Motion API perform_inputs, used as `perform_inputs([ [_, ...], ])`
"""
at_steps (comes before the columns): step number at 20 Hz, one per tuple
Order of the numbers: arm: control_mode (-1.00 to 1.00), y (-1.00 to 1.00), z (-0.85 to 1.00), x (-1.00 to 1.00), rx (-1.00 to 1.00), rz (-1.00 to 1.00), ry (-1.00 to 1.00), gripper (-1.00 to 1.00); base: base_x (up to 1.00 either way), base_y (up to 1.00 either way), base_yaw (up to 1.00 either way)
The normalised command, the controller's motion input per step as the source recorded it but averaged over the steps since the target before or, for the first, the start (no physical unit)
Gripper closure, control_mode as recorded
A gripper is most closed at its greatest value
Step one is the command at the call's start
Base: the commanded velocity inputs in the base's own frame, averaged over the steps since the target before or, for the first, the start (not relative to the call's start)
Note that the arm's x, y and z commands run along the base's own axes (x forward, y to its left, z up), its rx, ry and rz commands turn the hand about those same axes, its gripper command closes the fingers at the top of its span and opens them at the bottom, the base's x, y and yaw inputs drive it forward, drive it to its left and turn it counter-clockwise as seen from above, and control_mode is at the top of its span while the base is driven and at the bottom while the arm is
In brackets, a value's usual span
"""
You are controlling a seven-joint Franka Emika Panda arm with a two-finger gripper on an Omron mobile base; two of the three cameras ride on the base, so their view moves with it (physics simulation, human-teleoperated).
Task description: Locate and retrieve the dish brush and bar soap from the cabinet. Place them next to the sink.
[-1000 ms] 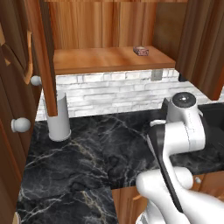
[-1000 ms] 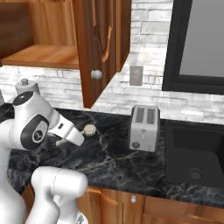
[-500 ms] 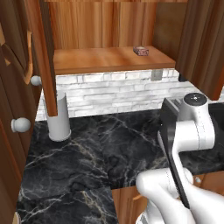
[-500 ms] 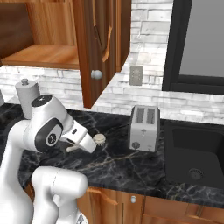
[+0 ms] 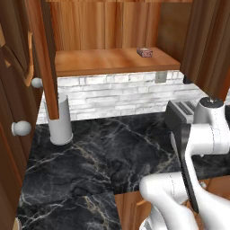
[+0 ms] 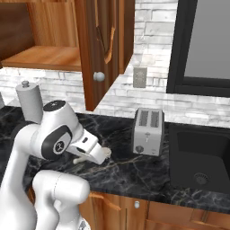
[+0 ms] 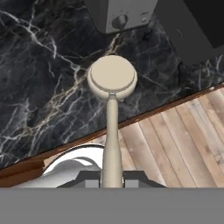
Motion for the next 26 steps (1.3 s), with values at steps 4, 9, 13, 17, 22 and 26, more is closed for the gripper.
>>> perform_inputs([
  [4,-1.00,-0.30,-0.24,-0.17,0.00,0.16,-0.05,1.00,0.00,0.00,0.00],
  [9,-1.00,-0.32,-0.23,-0.12,0.00,0.17,-0.08,1.00,0.00,0.00,0.00],
  [13,-1.00,-0.30,-0.22,-0.05,0.02,0.20,-0.04,1.00,0.00,0.00,0.00],
  [17,-1.00,-0.36,-0.11,0.00,0.03,0.15,-0.02,1.00,0.00,0.00,0.00],
  [22,-1.00,-0.42,-0.01,0.14,0.01,0.09,0.00,1.00,0.00,0.00,0.00],
  [26,-1.00,-0.35,0.00,0.38,0.00,0.11,0.00,1.00,0.00,0.00,0.00],
])
